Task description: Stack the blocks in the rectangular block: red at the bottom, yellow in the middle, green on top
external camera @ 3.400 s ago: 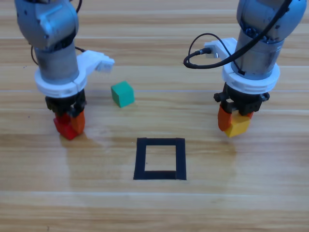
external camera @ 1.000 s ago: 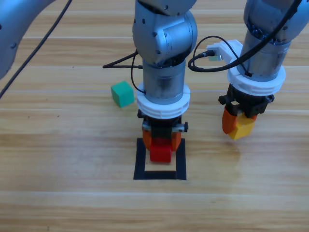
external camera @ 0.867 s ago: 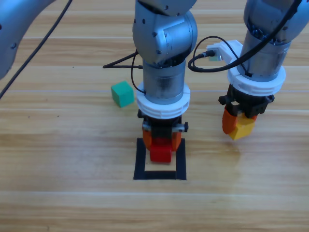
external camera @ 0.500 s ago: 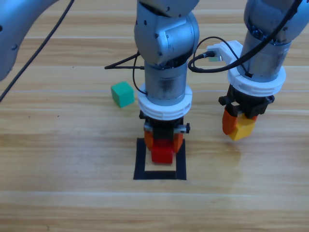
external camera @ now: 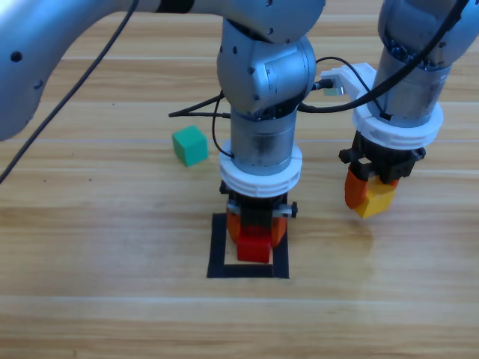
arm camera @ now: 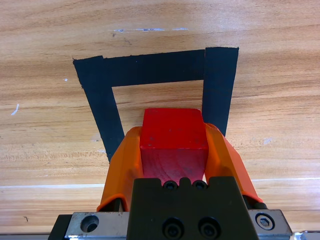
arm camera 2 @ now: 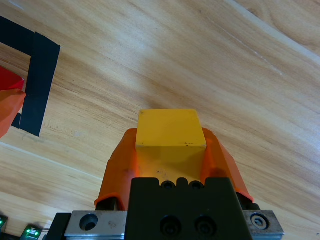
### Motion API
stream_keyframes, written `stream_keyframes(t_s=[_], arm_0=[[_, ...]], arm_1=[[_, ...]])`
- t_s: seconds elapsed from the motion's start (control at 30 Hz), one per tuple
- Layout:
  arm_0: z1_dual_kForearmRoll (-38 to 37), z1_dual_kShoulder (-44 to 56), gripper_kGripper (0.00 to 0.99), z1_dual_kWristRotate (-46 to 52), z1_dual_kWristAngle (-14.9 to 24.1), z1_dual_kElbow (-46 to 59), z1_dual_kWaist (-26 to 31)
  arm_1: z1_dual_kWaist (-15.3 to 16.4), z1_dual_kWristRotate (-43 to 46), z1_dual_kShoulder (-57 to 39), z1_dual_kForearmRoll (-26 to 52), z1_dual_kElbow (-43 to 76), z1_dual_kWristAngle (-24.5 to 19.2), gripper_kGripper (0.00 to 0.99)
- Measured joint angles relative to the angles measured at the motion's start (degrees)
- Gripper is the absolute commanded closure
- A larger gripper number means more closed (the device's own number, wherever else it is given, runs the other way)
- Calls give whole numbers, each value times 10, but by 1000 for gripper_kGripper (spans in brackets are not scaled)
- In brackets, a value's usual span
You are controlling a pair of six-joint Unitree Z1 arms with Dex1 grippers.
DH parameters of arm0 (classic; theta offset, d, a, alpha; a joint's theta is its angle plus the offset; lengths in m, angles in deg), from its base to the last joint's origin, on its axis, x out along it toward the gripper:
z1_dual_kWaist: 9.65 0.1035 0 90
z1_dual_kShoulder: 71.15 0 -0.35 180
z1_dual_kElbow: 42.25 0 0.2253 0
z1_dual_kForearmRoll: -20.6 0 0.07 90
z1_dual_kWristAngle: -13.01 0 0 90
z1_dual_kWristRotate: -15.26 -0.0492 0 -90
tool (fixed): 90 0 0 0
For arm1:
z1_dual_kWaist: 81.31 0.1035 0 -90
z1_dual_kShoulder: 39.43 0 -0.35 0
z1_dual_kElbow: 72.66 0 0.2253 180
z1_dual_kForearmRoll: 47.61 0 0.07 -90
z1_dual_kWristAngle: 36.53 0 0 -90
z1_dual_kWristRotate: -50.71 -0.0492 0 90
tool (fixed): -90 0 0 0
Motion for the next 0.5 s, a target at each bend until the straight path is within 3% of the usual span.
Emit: stream_keyframes(t_s=[0.1, 0.13, 0.2, 0.23, 0.5], arm_0=[[0, 0, 982, 0, 0, 0, 0], [0, 0, 834, 0, 0, 0, 0], [0, 0, 179, 0, 0, 0, 0], [0, 0, 14, 0, 0, 0, 0], [0, 0, 0, 1, 0, 0, 0]], arm_1=[[0, 0, 0, 0, 0, 0, 973], [0, 0, 0, 0, 0, 0, 973], [0, 0, 0, 0, 0, 0, 973], [0, 0, 0, 0, 0, 0, 973], [0, 0, 0, 4, 2, 2, 973]])
